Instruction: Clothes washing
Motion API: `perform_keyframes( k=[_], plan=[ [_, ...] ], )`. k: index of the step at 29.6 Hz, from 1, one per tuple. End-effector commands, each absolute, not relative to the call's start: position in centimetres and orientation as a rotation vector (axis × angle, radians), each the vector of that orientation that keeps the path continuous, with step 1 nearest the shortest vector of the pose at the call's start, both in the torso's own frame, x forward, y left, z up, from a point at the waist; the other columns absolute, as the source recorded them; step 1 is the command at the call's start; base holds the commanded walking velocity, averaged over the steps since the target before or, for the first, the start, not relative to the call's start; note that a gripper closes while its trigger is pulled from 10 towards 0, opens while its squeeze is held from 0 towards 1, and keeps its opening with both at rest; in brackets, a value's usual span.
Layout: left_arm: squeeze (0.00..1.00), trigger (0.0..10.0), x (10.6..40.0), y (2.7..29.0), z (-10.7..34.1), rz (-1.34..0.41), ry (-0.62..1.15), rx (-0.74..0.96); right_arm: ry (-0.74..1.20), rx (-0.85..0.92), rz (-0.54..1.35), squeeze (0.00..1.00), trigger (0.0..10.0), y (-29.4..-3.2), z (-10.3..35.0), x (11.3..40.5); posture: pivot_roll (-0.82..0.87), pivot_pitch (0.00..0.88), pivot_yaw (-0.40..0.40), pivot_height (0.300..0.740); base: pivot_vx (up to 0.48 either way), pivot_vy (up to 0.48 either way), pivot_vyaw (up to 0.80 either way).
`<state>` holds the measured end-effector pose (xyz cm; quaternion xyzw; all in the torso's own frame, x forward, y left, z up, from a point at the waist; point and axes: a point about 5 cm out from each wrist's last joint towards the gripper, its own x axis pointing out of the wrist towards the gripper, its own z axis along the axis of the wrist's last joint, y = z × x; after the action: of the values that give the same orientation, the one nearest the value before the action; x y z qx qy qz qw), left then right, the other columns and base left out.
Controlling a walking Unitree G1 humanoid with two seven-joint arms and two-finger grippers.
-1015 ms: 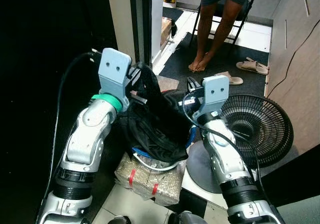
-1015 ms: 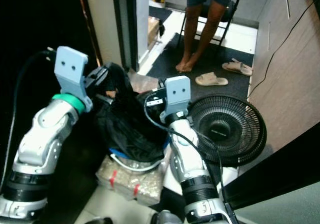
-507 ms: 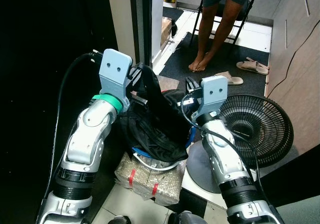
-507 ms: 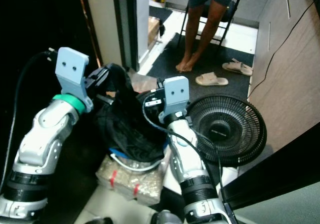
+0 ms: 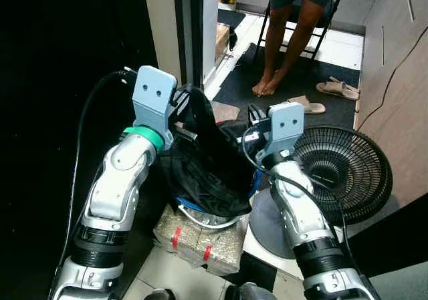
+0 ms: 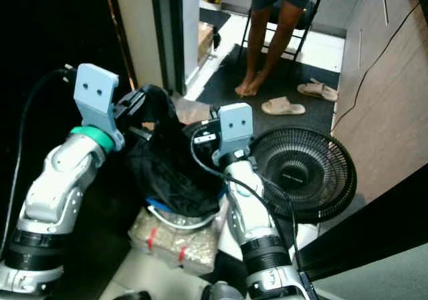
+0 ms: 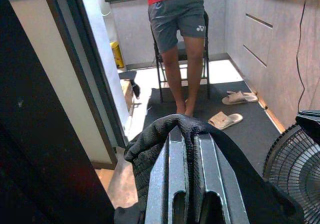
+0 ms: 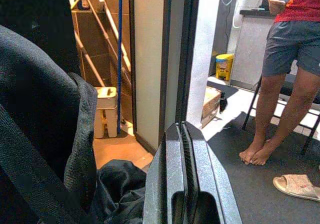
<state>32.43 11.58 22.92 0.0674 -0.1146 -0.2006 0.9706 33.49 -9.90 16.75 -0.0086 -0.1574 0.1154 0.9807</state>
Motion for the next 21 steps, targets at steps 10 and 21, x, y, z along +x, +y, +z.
perform_keyframes(
  k=[10,21],
  plan=[
    [0.00,10.0,32.41,11.61,22.25,-0.410,-0.213,0.144,-0.295,-0.022,0.230,0.00,10.0,-9.96,15.98,33.33,-0.02,0.016,0.043,0.740,0.000,0.000,0.00],
    [0.00,10.0,32.41,11.61,22.25,-0.410,-0.213,0.144,-0.295,-0.022,0.230,0.00,10.0,-9.96,15.98,33.33,-0.02,0.016,0.043,0.740,0.000,0.000,0.00]
  ],
)
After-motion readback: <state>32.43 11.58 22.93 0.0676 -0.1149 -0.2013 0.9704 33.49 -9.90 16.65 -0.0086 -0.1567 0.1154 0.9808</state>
